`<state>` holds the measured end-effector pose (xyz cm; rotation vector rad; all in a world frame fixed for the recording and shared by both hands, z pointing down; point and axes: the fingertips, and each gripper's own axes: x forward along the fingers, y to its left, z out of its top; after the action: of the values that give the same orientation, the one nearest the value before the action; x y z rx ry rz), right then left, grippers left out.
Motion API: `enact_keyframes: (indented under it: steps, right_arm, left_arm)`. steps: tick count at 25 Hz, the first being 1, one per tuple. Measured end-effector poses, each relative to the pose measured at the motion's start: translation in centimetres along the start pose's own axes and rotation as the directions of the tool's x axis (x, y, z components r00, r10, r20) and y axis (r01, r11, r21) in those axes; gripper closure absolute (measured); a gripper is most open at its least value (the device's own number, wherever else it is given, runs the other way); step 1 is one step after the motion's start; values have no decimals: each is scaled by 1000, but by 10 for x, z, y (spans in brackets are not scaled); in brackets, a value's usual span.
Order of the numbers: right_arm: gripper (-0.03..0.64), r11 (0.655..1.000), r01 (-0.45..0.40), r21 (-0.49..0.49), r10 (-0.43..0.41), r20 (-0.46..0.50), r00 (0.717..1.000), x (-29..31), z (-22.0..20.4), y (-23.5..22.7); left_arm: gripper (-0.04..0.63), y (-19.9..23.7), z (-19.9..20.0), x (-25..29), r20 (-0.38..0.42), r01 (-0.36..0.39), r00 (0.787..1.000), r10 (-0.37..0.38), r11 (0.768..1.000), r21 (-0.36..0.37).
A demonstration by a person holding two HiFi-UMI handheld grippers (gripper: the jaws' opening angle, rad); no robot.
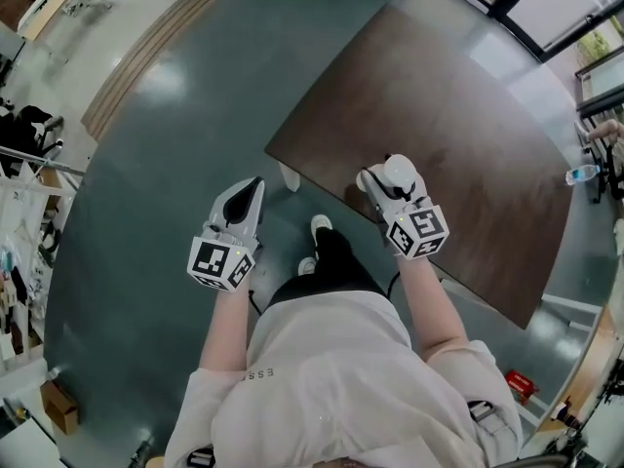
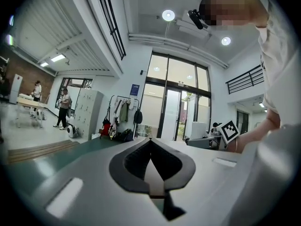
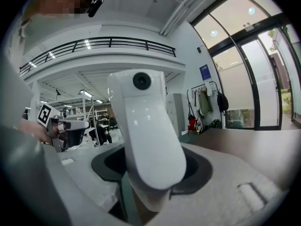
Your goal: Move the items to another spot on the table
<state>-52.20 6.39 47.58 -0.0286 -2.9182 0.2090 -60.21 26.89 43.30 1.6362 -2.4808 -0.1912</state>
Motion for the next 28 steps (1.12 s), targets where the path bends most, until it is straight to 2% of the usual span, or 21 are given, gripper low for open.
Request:
enact_keyframes:
  steps: [7, 14, 19, 24, 28]
  right_arm:
    - [379, 999, -45, -10, 45, -34, 998, 101, 4, -7]
    - [379, 1000, 19, 2, -19, -30, 999, 191, 4, -52]
    - [379, 997, 67, -33, -68, -43, 997, 244, -12, -85]
    - [379, 994, 104, -35, -106, -40, 994, 273, -25, -121]
    - [379, 992, 119, -34, -120, -45, 992, 288, -34, -127]
  left_arm:
    - [578, 79, 0, 40, -21, -33, 999, 33, 999, -17]
    - [580, 139, -5, 120, -62, 29, 998, -31, 999, -28]
    - [580, 177, -14, 172, -80, 79, 993, -82, 996, -38]
    - [578, 187, -29, 218, -100, 131, 986, -134, 990, -43]
    - [578, 198, -41, 233, -122, 151, 980, -158, 986, -64]
